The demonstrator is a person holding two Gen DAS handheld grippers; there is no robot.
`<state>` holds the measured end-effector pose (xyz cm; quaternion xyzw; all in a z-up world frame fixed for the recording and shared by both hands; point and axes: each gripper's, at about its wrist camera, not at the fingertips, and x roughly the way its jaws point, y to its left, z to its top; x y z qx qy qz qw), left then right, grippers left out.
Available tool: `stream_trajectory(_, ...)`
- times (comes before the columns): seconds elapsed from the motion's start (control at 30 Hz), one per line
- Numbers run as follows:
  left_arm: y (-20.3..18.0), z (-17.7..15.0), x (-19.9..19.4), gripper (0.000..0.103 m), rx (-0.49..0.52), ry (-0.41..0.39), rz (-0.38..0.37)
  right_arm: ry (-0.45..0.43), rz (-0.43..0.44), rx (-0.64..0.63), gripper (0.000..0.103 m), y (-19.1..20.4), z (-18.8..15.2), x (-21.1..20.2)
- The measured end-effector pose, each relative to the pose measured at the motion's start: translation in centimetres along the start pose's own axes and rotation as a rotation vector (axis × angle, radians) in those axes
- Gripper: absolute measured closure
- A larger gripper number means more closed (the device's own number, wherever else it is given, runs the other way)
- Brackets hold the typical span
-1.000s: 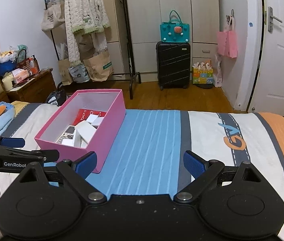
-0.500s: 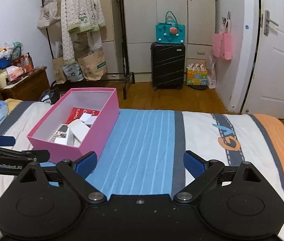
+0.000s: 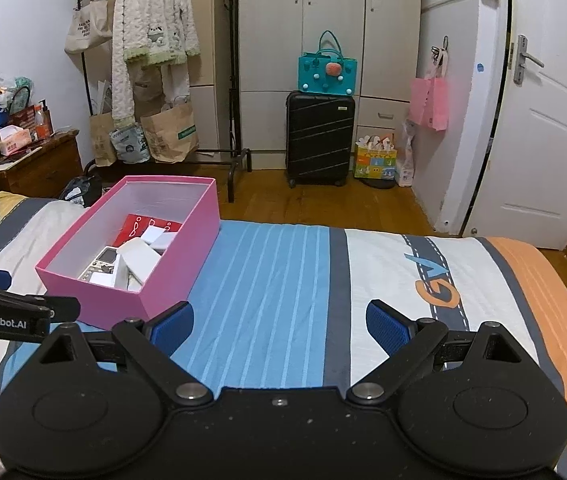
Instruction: Organize rigid objects
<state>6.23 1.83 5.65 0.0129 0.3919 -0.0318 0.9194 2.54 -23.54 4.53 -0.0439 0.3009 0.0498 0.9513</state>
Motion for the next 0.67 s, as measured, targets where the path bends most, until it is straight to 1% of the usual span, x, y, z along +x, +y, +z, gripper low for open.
stream_trajectory(0.17, -0.12, -0.18, -0.04, 0.002, 0.022, -0.011, 0.024, -0.005, 0.006, 0.001, 0.008, -0.03, 0.04, -0.04)
stream_trajectory(0.33, -0.22, -0.14, -0.12, 0.002, 0.033, -0.025, 0.025, -0.001, 0.004, -0.001, 0.008, 0.05, 0.00, 0.06)
stream_trajectory(0.67, -0.53, -0.15, -0.52, 0.002, 0.049, -0.077, 0.045, -0.015, -0.002, 0.010, 0.008, -0.19, 0.02, 0.00)
